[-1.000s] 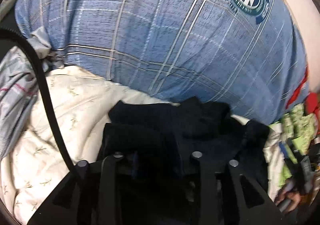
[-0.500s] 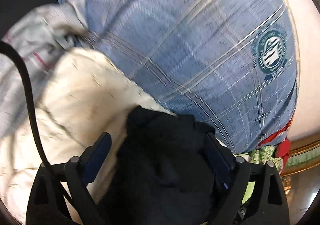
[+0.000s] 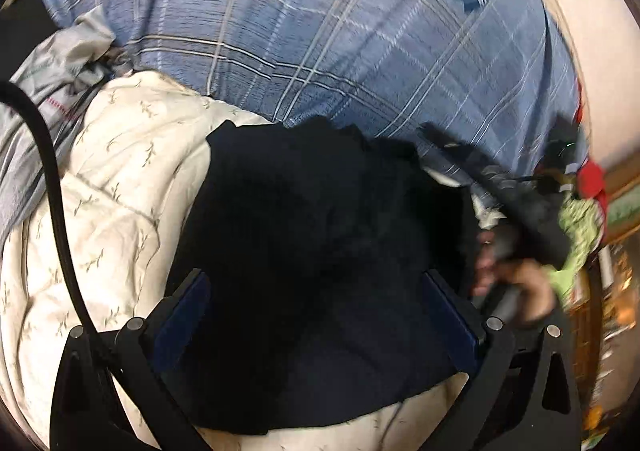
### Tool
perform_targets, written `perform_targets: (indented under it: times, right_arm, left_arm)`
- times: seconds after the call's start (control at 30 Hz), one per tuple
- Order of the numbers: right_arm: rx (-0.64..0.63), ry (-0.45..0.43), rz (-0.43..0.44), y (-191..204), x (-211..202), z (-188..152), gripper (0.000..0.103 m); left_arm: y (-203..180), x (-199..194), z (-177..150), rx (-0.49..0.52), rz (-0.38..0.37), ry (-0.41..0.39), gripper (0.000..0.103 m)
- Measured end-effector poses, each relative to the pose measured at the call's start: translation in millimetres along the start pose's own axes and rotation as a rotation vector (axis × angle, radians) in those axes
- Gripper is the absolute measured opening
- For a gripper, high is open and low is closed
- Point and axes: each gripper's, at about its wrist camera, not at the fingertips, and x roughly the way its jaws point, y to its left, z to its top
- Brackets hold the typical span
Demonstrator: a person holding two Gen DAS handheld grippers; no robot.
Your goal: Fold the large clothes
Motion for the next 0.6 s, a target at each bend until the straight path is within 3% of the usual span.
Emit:
perform_targets:
  times: [0.03,0.1,0.17,0.2,0.3,0.37,0.43,0.47,0.5,0.6]
  right_arm:
    - [-0.013,-0.008,-0.007,-6,-10,-2,0.064]
    - [-0.052,-0.088,-0.125,-21,-41,-14,0.064]
    - [-0.039,-0.094,-0.179,-42,-68,-30,0.066]
    - [-0.032,-0.072,-0.189,-52,-77,-40,0.072]
    - [-0.030,0.046,-0.212,-76,-83,-68,0.076]
    - [-0.043,0.119,-0.254,-85,-74,-80,0.075]
    - [-0.082,0.213,-0.401,-102,-56,-94,0.075]
    - [-0.088,0.244,-0.432,-110,-51,-98,0.075]
    - [-0.086,0.277,-0.451,-121,-45,-103,0.075]
    - [0.000,0.279,-0.490,-156,-49,-111,0.076]
  left_arm:
    - [-4,6,1,0.013,0.026,-0.004,0.102]
    - [-12,18,6,0.038,0.070,-0.015,0.102]
    - [-28,29,11,0.089,0.151,-0.057,0.102]
    - [-35,33,13,0.127,0.194,-0.078,0.102]
    - [-63,61,14,0.330,0.427,-0.143,0.102]
    - [-63,80,16,0.375,0.528,-0.130,0.102]
    - [-45,107,19,0.356,0.658,-0.051,0.102]
    - [-28,116,20,0.312,0.670,-0.014,0.102]
    - [-11,118,20,0.261,0.636,-0.001,0.103]
    - [29,104,21,0.085,0.480,-0.002,0.103]
